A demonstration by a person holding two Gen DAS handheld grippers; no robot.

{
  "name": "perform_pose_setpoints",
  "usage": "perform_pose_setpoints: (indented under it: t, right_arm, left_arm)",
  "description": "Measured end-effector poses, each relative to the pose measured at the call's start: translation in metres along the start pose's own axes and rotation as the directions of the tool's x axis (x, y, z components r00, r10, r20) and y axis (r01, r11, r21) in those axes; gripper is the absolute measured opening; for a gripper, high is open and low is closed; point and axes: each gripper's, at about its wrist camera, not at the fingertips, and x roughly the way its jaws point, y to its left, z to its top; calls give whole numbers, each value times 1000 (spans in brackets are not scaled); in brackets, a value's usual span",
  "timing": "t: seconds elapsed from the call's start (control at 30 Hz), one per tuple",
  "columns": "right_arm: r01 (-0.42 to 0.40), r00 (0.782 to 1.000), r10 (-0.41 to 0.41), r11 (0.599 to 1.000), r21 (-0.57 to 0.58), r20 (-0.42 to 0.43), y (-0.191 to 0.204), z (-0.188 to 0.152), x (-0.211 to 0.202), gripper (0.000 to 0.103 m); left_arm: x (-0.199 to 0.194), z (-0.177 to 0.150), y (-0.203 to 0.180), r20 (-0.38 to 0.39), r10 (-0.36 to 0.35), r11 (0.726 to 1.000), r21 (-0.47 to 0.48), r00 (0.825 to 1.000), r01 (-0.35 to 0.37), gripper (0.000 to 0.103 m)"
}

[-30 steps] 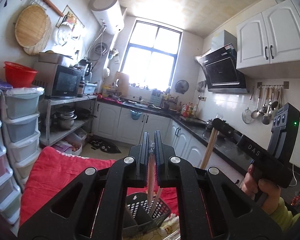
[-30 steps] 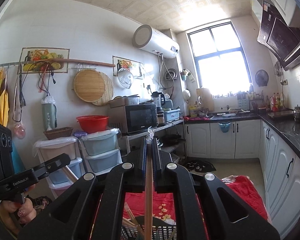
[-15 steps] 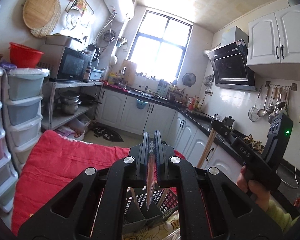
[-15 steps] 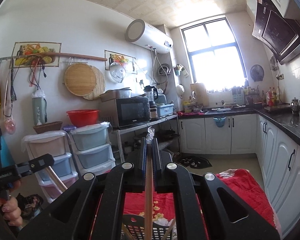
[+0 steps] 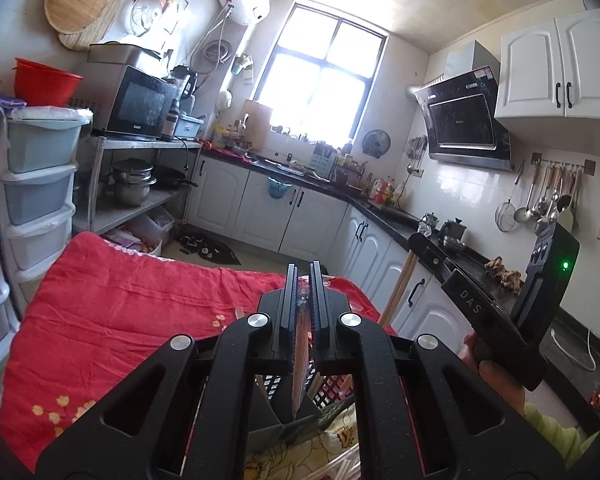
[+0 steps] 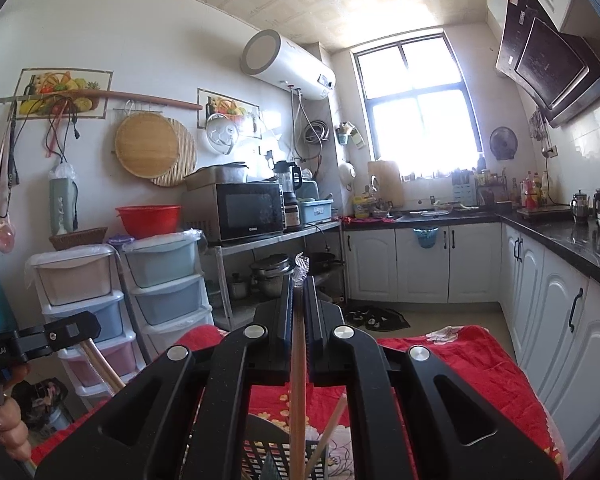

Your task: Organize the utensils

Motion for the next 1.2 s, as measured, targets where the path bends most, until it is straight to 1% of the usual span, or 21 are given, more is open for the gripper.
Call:
perform_pose_setpoints:
  t: [0.2,0.43,0.5,0.57,0.63,0.7,0.73,0.77,0.8,0.83,0.87,0.9,0.93,0.97,1.0,1.03,1.07,1.1,1.2]
  right_arm:
    - [17,1000,-17,1000,8,-5,-7,-14,1,5]
    - [45,998,-44,999,13,-39,-11,-24,4,6]
    - [48,998,-47,999,24,-41,-13,-25,2,10]
    - [48,998,-47,998,31,-40,-15,-25,0,18]
    - [50,998,-48,998,35,-42,-16,-26,-2,20]
    - [51,997,-49,998,40,-51,-17,-27,-5,27]
    - [53,997,-50,998,45,-55,-18,-27,-7,32]
    - [52,997,-49,998,48,-58,-19,-27,-9,34]
    - [50,997,-47,998,50,-62,-20,-28,-11,34]
    - [49,997,-45,998,47,-66,-20,-28,-13,37]
    - [48,997,-45,998,43,-70,-20,-29,-16,41]
    - [49,996,-46,998,39,-72,-19,-29,-18,43]
    - [49,996,-46,998,36,-74,-19,-30,-21,47]
    - [47,996,-44,998,34,-76,-19,-30,-24,50]
    - [46,996,-43,998,33,-77,-18,-30,-26,51]
    - [45,996,-42,999,31,-82,-17,-30,-28,55]
    - [45,995,-42,999,30,-86,-17,-31,-31,58]
    - [45,995,-42,999,30,-90,-17,-31,-33,59]
    - [44,994,-40,999,27,-106,-14,-34,-39,63]
  left_arm:
    - [7,-13,-1,-9,5,1000,3,1000,-5,3]
    - [14,-25,2,-26,0,1000,-19,1000,-1,3]
    - [15,-26,2,-29,1,1000,-20,1000,-2,3]
    - [15,-27,1,-28,3,1000,-17,1000,-3,3]
    - [15,-27,2,-29,5,1000,-19,1000,-5,3]
    - [16,-29,3,-28,9,1000,-23,1000,-10,3]
    - [16,-30,4,-29,13,1000,-25,1000,-14,6]
    - [16,-31,4,-30,16,1000,-26,999,-17,8]
    - [15,-31,5,-30,20,999,-26,999,-20,14]
    - [14,-32,5,-26,25,999,-26,999,-25,21]
    - [12,-32,4,-21,29,999,-26,999,-29,25]
    - [10,-32,4,-14,33,999,-25,999,-33,32]
    - [7,-32,4,-7,38,999,-24,999,-38,37]
    - [5,-31,3,-3,41,999,-23,999,-41,39]
    - [3,-31,3,4,46,999,-22,999,-46,45]
    - [0,-31,3,9,48,999,-22,999,-48,49]
    - [-2,-30,2,11,52,998,-22,999,-51,52]
    - [-3,-31,2,12,55,998,-22,998,-54,58]
    - [-9,-31,2,17,69,997,-22,997,-69,62]
